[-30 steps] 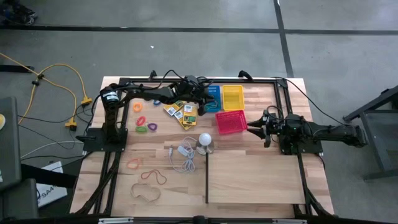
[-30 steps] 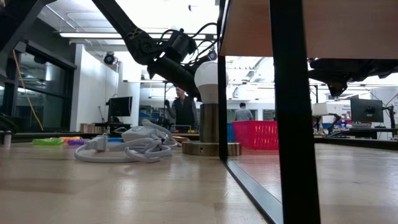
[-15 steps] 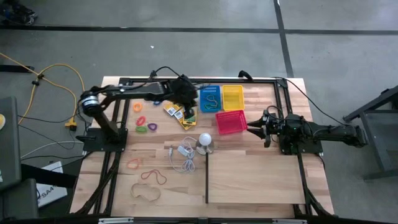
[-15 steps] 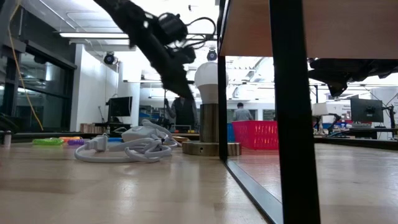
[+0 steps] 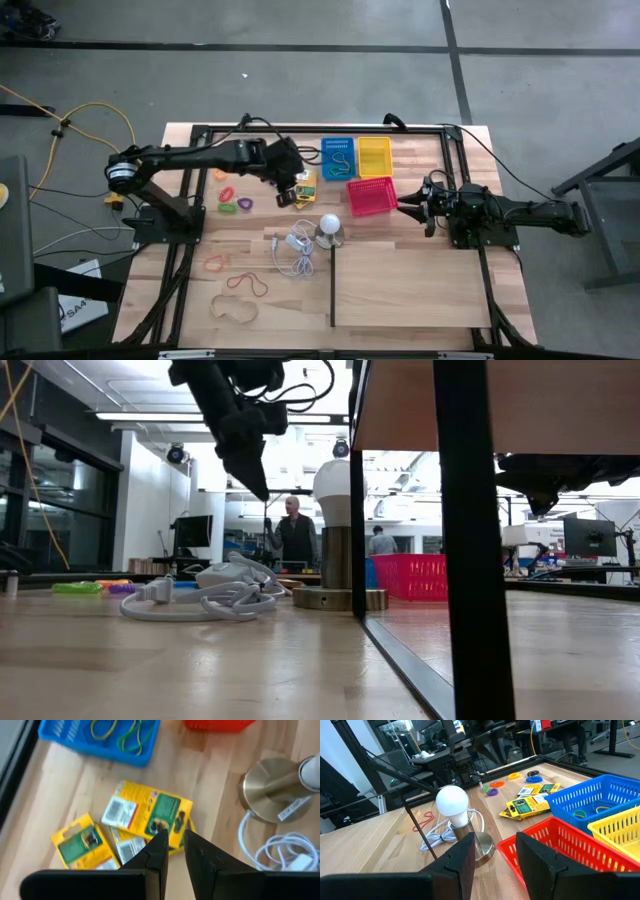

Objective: Pick & Place Office Desk Supplies
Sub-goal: Put the orange rubber band into the blue bin

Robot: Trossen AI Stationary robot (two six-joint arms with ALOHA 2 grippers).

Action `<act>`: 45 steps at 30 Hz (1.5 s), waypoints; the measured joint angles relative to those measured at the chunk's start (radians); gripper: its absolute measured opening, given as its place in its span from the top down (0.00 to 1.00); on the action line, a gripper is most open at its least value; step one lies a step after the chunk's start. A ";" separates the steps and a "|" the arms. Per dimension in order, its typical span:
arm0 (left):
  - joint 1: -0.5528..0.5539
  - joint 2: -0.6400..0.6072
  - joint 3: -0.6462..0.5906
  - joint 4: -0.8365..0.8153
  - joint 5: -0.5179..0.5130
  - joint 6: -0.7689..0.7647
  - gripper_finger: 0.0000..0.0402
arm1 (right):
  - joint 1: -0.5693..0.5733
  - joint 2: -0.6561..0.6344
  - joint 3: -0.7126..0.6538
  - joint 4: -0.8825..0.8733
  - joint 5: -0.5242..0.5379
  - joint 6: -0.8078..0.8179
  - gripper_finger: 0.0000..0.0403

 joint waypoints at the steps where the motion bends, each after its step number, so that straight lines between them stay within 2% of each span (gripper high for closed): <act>1: -0.004 0.000 0.000 -0.016 0.000 -0.016 0.86 | 0.000 0.000 0.000 0.000 0.000 0.000 0.68; 8: -0.125 0.000 -0.003 -0.156 0.000 -0.183 0.86 | 0.000 0.000 0.000 0.000 0.000 0.000 0.68; 14: -0.293 -0.004 -0.067 -0.155 -0.002 -0.350 0.86 | 0.000 0.000 0.000 0.000 0.000 0.000 0.68; 18: -0.420 -0.044 -0.147 -0.123 -0.061 -0.499 0.86 | 0.000 0.000 0.000 0.000 0.000 0.000 0.68; 26: -0.729 -0.137 -0.298 -0.102 -0.248 -0.901 0.86 | 0.000 0.000 0.000 0.000 0.000 0.000 0.68; 35: -1.010 -0.138 -0.356 -0.152 -0.347 -1.373 0.86 | 0.000 0.000 0.000 0.000 0.000 0.000 0.68; 41: -1.126 -0.128 -0.357 -0.248 -0.364 -1.719 0.86 | 0.000 0.000 0.000 0.000 0.000 0.000 0.68; 45: -1.135 -0.128 -0.357 -0.301 -0.306 -1.915 0.86 | 0.000 0.000 0.000 0.000 0.000 0.000 0.68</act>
